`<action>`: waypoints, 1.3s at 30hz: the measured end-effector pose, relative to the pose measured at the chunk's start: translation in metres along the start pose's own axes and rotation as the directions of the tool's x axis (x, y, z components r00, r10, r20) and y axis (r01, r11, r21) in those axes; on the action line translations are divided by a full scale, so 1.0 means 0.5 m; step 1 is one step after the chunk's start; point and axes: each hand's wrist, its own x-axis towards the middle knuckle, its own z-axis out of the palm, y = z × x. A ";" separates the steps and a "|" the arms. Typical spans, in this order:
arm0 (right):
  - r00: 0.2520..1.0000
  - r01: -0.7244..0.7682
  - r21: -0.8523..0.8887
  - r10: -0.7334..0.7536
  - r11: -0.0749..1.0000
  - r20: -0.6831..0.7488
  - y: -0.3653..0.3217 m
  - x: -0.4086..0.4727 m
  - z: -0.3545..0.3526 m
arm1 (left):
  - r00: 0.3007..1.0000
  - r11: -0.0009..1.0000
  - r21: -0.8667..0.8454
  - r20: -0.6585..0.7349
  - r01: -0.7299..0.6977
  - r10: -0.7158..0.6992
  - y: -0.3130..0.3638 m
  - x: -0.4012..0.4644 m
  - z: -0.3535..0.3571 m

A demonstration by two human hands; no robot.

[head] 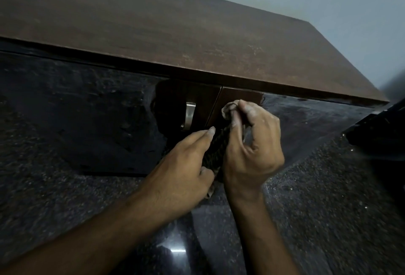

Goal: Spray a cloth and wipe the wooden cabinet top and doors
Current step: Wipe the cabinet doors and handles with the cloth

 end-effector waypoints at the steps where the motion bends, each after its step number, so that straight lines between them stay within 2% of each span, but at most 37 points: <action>1: 1.000 -0.014 -0.018 0.015 1.000 0.019 0.005 -0.009 -0.002 | 1.000 1.000 0.003 -0.014 -0.001 0.001 0.000 -0.001 -0.002; 5: 0.990 -0.098 -0.079 0.105 0.992 0.094 0.019 -0.046 -0.016 | 0.999 1.000 0.007 -0.035 -0.004 0.004 -0.002 -0.002 -0.004; 12: 0.997 -0.006 -0.095 0.014 0.995 0.079 0.024 -0.009 -0.003 | 1.000 1.000 0.014 -0.010 -0.019 0.019 0.002 -0.003 0.004; 16: 0.993 -0.096 -0.057 0.100 0.994 0.069 0.028 -0.008 -0.022 | 0.999 1.000 0.021 -0.038 -0.017 0.018 -0.001 -0.005 -0.002; 20: 0.990 0.022 -0.046 -0.016 0.999 0.143 0.013 0.001 -0.007 | 0.999 0.999 0.032 -0.035 -0.021 0.023 -0.004 -0.004 -0.003; 24: 0.991 -0.076 -0.055 0.081 0.996 0.102 0.022 -0.001 -0.013 | 0.999 1.000 0.014 -0.038 -0.015 0.015 -0.007 -0.007 -0.007; 26: 0.994 -0.036 -0.081 0.044 0.996 0.099 0.021 -0.007 -0.010 | 0.999 1.000 0.007 -0.038 -0.011 0.011 -0.008 -0.008 -0.010; 29: 0.991 0.053 -0.097 -0.041 0.994 0.126 0.026 -0.021 -0.013 | 0.999 1.000 0.012 -0.043 -0.026 0.026 -0.007 -0.008 -0.007; 33: 0.983 0.091 -0.093 -0.074 0.992 0.170 0.033 -0.054 -0.034 | 0.998 0.999 0.026 -0.052 -0.025 0.026 -0.003 -0.005 -0.002; 37: 0.954 0.053 -0.050 -0.036 0.997 0.298 0.041 -0.093 -0.040 | 0.998 1.000 0.017 -0.060 -0.026 0.027 -0.002 -0.007 -0.005; 39: 0.959 0.019 -0.048 -0.004 0.999 0.283 0.031 -0.093 -0.038 | 0.998 1.000 0.009 -0.051 -0.027 0.027 0.002 -0.010 -0.008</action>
